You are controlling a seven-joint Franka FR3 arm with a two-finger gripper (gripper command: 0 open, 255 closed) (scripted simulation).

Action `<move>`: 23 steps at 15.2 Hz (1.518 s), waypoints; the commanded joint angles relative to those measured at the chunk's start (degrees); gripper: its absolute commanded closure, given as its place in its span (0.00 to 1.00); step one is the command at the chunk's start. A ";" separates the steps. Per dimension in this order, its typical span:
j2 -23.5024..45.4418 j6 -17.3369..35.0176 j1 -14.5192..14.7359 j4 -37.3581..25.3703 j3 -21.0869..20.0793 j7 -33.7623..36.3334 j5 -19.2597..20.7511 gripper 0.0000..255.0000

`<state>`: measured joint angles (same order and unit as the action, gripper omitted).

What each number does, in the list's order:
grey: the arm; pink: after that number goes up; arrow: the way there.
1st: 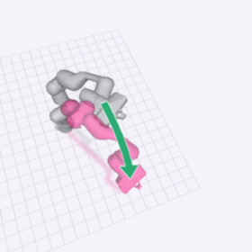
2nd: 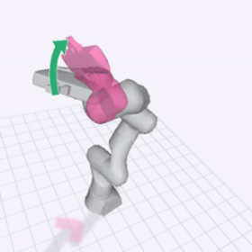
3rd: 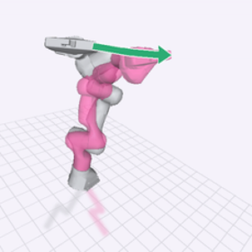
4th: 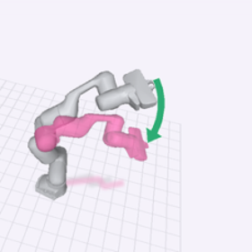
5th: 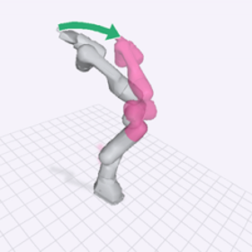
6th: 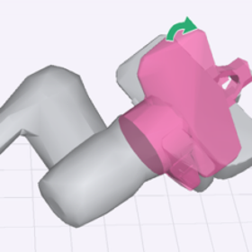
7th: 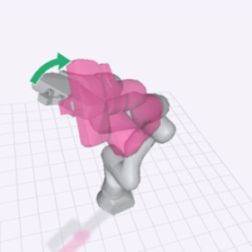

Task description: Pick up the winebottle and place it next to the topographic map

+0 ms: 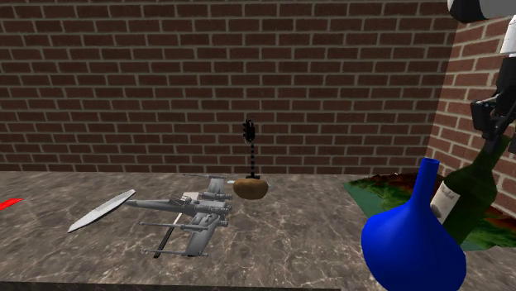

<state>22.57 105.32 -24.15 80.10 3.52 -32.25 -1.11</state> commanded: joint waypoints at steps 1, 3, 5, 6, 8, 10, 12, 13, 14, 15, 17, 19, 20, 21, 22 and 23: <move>0.32 0.51 -0.05 0.79 0.03 -0.06 0.02 1.00; 0.33 0.51 -0.05 0.78 0.04 -0.06 0.02 1.00; 0.33 0.51 -0.05 0.78 0.04 -0.06 0.02 1.00; 0.33 0.51 -0.05 0.77 0.04 -0.06 0.02 1.00; 0.56 0.42 -0.06 0.45 0.04 -0.07 0.00 0.00; 0.20 0.53 0.00 0.91 0.02 0.00 0.02 0.00; 0.15 0.57 0.01 1.00 0.02 0.01 0.03 0.00; 0.33 0.51 -0.05 0.78 0.04 -0.06 0.02 0.00; 0.19 -1.34 -0.06 -0.93 0.05 -0.05 0.03 0.00; 0.14 -3.24 -0.08 -2.79 0.06 -0.04 0.04 0.00; 0.31 -6.78 -0.12 -6.50 0.07 -0.02 0.03 0.00; 0.30 -6.77 -0.12 -6.48 0.07 -0.02 0.03 0.00; 0.31 -6.78 -0.12 -6.49 0.07 -0.02 0.03 0.00; 0.31 -6.78 -0.12 -6.50 0.07 -0.02 0.03 0.00; 0.31 -6.78 -0.12 -6.50 0.07 -0.02 0.03 0.00; 0.31 -6.78 -0.12 -6.50 0.07 -0.02 0.03 0.00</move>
<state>22.86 98.57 -24.27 73.64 3.59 -32.27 -1.07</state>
